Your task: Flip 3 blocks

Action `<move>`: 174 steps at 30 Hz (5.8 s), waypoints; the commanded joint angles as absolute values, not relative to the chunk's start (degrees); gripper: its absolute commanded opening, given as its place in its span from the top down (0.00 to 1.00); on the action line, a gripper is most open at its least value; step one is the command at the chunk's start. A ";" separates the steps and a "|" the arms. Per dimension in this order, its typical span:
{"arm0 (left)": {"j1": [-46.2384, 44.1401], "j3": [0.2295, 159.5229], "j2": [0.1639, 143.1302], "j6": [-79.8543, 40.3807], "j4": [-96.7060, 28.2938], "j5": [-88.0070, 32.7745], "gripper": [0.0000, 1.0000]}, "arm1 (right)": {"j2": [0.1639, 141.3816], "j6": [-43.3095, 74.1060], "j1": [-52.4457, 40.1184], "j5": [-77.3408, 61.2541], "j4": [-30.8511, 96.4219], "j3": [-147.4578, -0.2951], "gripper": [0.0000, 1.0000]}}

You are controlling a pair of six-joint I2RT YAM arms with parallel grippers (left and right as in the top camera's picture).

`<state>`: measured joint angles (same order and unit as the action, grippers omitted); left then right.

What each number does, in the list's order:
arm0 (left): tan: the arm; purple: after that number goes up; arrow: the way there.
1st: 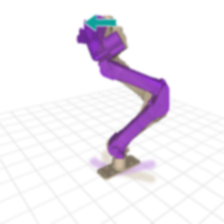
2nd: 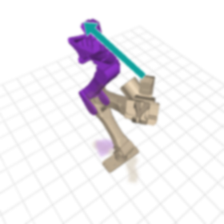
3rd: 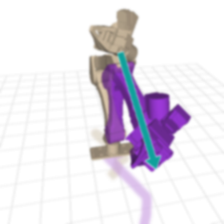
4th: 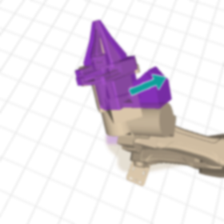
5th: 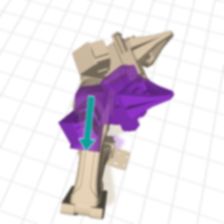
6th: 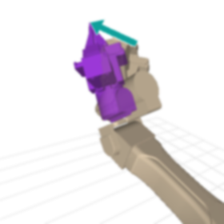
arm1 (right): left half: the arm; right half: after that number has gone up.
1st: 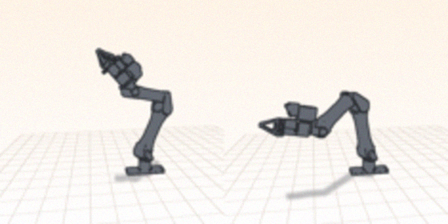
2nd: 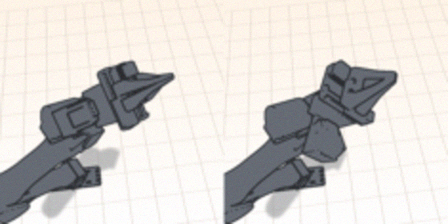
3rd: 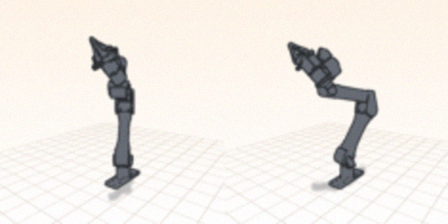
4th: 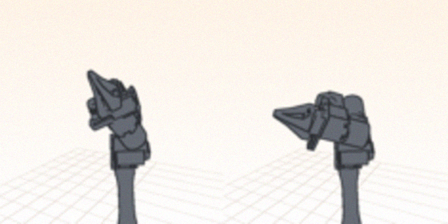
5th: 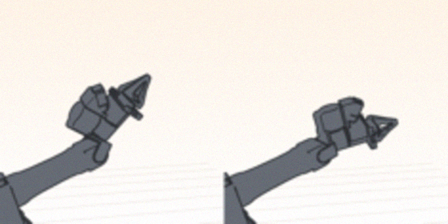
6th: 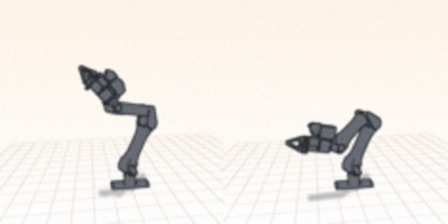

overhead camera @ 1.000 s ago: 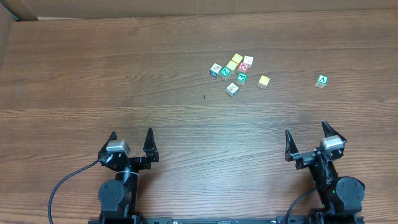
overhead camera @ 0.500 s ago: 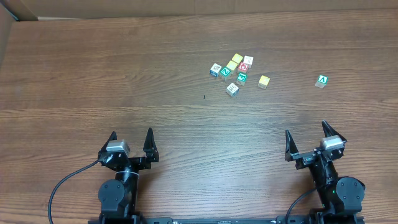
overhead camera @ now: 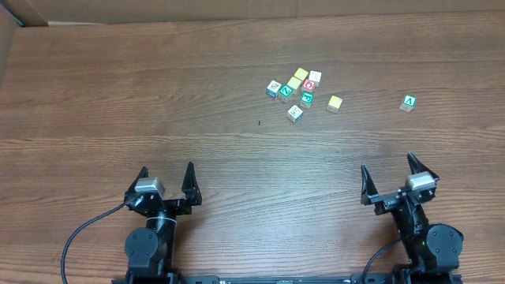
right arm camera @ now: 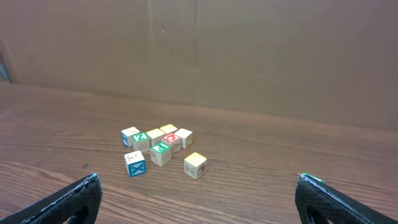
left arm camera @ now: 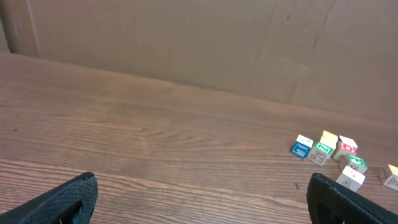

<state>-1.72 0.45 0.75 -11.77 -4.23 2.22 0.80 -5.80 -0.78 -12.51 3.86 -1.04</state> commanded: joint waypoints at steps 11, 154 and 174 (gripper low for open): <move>-1.15 0.27 0.25 -10.92 -4.12 1.69 0.01 | 0.16 -4.32 -0.62 -16.47 3.33 -0.45 0.00; -17.06 77.95 95.15 -18.87 -59.72 -8.54 0.00 | 119.09 30.46 -11.73 -2.09 33.69 -85.47 0.00; -17.06 77.97 95.15 -18.87 -59.72 -8.54 0.00 | 119.55 33.43 -13.28 1.21 34.74 -85.47 0.35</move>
<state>-16.80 78.28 94.80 -18.09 -59.92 -9.15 118.78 33.10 -12.14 0.45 35.29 -84.36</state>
